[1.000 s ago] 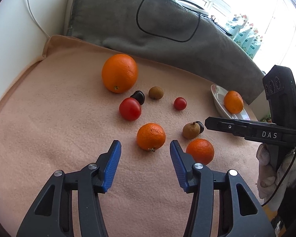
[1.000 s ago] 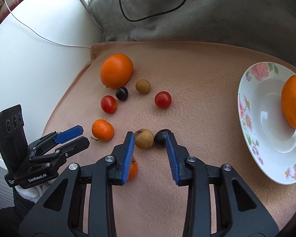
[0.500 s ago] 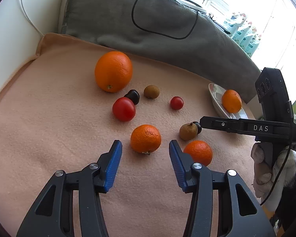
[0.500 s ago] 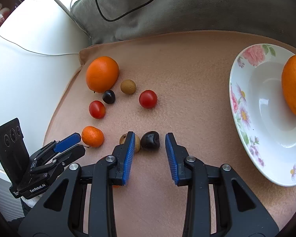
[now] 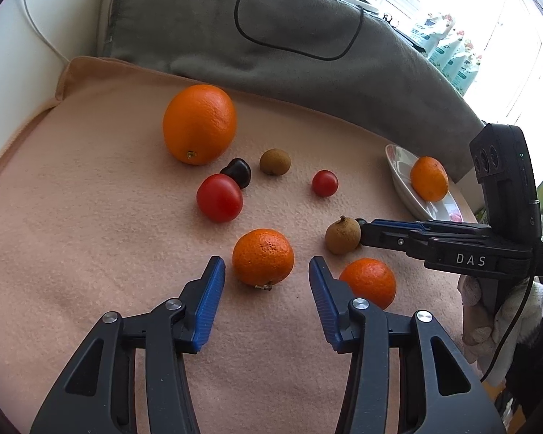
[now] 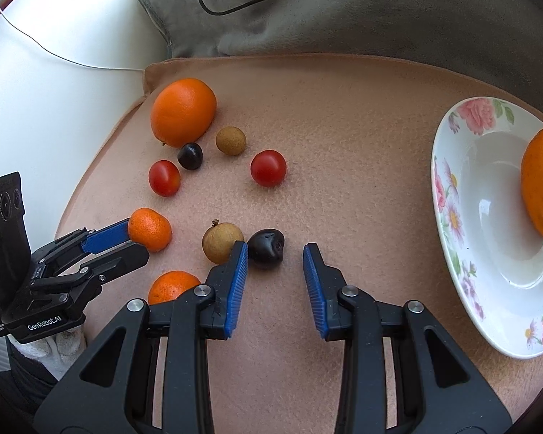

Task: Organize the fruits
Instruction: 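Close the right gripper on the dark plum and lift it, then carry the dark plum with the right gripper onto the plate and release, then withdraw the open right gripper from the plate toward the remaining fruits, then close the right gripper around the large navel orange and lift it, then carry the orange with the right gripper onto the plate and open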

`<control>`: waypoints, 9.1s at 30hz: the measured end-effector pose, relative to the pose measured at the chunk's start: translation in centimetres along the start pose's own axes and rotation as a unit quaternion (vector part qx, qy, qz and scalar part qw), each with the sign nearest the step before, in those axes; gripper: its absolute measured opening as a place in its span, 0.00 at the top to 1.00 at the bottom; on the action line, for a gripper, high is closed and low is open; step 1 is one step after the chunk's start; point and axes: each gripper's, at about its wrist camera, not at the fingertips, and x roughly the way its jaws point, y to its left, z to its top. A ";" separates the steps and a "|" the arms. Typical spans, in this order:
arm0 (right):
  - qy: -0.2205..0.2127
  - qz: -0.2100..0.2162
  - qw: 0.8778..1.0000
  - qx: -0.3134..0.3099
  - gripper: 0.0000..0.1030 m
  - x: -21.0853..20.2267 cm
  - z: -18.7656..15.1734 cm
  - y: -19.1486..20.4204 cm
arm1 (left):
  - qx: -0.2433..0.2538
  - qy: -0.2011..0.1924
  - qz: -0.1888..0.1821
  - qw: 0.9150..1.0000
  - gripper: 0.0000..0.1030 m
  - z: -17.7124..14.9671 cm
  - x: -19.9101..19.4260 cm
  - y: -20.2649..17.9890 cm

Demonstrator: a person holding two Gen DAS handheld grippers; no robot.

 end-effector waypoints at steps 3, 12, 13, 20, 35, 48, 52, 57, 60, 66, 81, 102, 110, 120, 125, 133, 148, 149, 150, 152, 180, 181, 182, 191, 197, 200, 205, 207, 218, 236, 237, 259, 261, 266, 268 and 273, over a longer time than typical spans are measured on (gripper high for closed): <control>0.002 0.004 1.000 -0.005 0.67 0.2 0.1 0.1 | -0.003 0.005 0.000 1.000 0.55 0.2 0.4 0.2; 0.005 0.015 1.000 -0.016 0.79 0.6 0.1 0.4 | -0.003 0.010 0.000 1.000 0.65 0.4 1.2 0.3; 0.006 0.015 1.000 -0.019 0.80 0.7 0.1 0.7 | -0.002 0.009 0.002 1.000 0.65 0.3 1.1 0.2; -0.005 -0.004 0.999 -0.033 0.80 0.6 -0.1 1.3 | -0.003 0.004 0.005 1.000 0.66 0.3 0.8 0.2; -0.051 0.003 0.999 0.002 0.80 -3.3 -1.0 -0.6 | 0.001 -0.013 -0.003 1.000 0.66 0.9 -0.6 -0.9; -0.096 -0.016 0.995 0.034 0.80 -8.3 -2.9 -3.6 | 0.032 -0.023 -0.038 0.999 0.66 2.4 -0.1 -5.2; -0.106 -0.033 0.993 0.048 0.80 -9.8 -3.9 -5.1 | 0.043 -0.021 -0.053 0.997 0.66 2.7 0.6 -7.0; -0.113 -0.050 0.990 0.069 0.80 -11.1 -4.7 -7.2 | 0.061 -0.017 -0.067 0.996 0.66 3.2 1.8 -9.5; -0.115 -0.060 0.989 0.076 0.80 -11.5 -5.1 -8.3 | 0.070 -0.014 -0.074 0.995 0.66 3.5 2.4 -10.8; -0.119 -0.069 0.986 0.091 0.80 -12.0 -5.6 -9.8 | 0.087 -0.011 -0.082 0.993 0.66 4.2 3.5 -13.1; -0.122 -0.078 0.984 0.103 0.80 -12.1 -6.0 -11.4 | 0.109 0.007 -0.084 0.990 0.66 5.5 6.5 -16.3; -0.117 -0.090 0.984 0.101 0.79 -11.7 -6.0 -11.5 | 0.115 0.012 -0.073 0.991 0.55 6.2 7.6 -17.3; -0.126 -0.103 0.982 0.095 0.38 -12.2 -6.1 -11.2 | 0.111 0.003 -0.067 0.992 0.38 6.5 7.2 -16.8; -0.135 -0.108 0.982 0.080 0.16 -12.6 -6.0 -10.0 | 0.106 -0.002 -0.061 0.993 0.28 6.7 6.5 -16.6; -0.135 -0.104 0.982 0.080 0.16 -12.7 -6.0 -9.4 | 0.102 -0.008 -0.062 0.993 0.28 6.7 5.7 -16.3; -0.134 -0.091 0.984 0.079 0.16 -12.7 -5.7 -8.3 | 0.094 -0.021 -0.061 0.993 0.28 6.8 4.1 -15.2; -0.133 -0.042 0.986 0.092 0.16 -12.2 -3.9 -6.4 | 0.058 -0.052 -0.040 0.996 0.28 7.5 1.1 -10.2; -0.132 -0.038 0.986 0.092 0.16 -12.1 -3.7 -6.2 | 0.054 -0.055 -0.038 0.996 0.28 7.6 0.9 -9.6; -0.132 -0.034 0.986 0.092 0.16 -12.0 -3.5 -6.0 | 0.049 -0.057 -0.034 0.997 0.28 7.6 0.6 -9.1; -0.130 -0.029 0.987 0.090 0.16 -11.7 -3.0 -5.6 | 0.041 -0.062 -0.027 0.997 0.28 7.6 0.2 -8.0; -0.091 0.029 0.993 0.066 0.16 -3.8 6.1 0.9 | -0.058 -0.071 0.022 0.995 0.28 6.7 -1.3 5.1; -0.086 0.030 0.994 0.068 0.16 -3.4 6.4 1.1 | -0.060 -0.070 0.020 0.996 0.28 6.7 -1.1 5.3; -0.081 0.034 0.994 0.069 0.16 -2.9 6.7 1.2 | -0.062 -0.068 0.018 0.996 0.28 6.7 -0.9 5.5; -0.042 0.080 0.990 0.105 0.16 1.1 9.5 2.3 | -0.062 -0.050 0.000 0.997 0.28 6.9 0.8 6.0; -0.026 0.088 0.989 0.113 0.16 3.0 10.8 2.7 | -0.063 -0.043 -0.003 0.997 0.28 7.1 1.7 6.5; -0.021 0.088 0.990 0.110 0.16 3.7 11.4 3.0 | -0.065 -0.040 -0.008 0.997 0.28 7.3 2.0 6.7; -0.012 0.089 0.991 0.104 0.16 5.1 12.3 3.7 | -0.067 -0.034 -0.014 0.997 0.28 7.3 2.4 7.1; -0.008 0.092 0.990 0.104 0.16 5.6 12.6 4.0 | -0.069 -0.032 -0.020 0.997 0.28 7.2 2.5 7.2; 0.016 0.094 0.992 0.084 0.21 8.6 13.8 6.1 | -0.082 -0.019 -0.047 0.995 0.30 7.4 3.1 8.1; 0.020 0.107 0.990 0.088 0.36 9.5 14.0 6.8 | -0.071 -0.015 -0.048 0.996 0.46 7.6 3.5 7.4; 0.018 0.107 0.990 0.088 0.37 9.4 14.0 6.9 | -0.069 -0.016 -0.047 0.996 0.46 7.6 3.4 7.3; -0.017 0.111 0.990 0.085 0.37 4.5 12.8 6.3 | -0.041 -0.043 -0.038 0.997 0.46 7.5 1.4 2.9; -0.022 0.111 0.990 0.087 0.37 3.6 12.5 5.9 | -0.036 -0.045 -0.039 0.998 0.46 7.5 1.2 2.1; -0.034 0.107 0.990 0.089 0.37 1.5 11.5 4.8 | -0.025 -0.046 -0.047 0.998 0.46 7.4 1.3 0.0; -0.039 0.103 0.990 0.091 0.37 0.7 11.1 4.2 | -0.021 -0.045 -0.052 0.997 0.46 7.4 1.4 -0.8; -0.049 0.098 0.989 0.102 0.37 -1.0 10.0 2.4 | -0.004 -0.041 -0.060 0.997 0.46 7.3 1.8 -3.3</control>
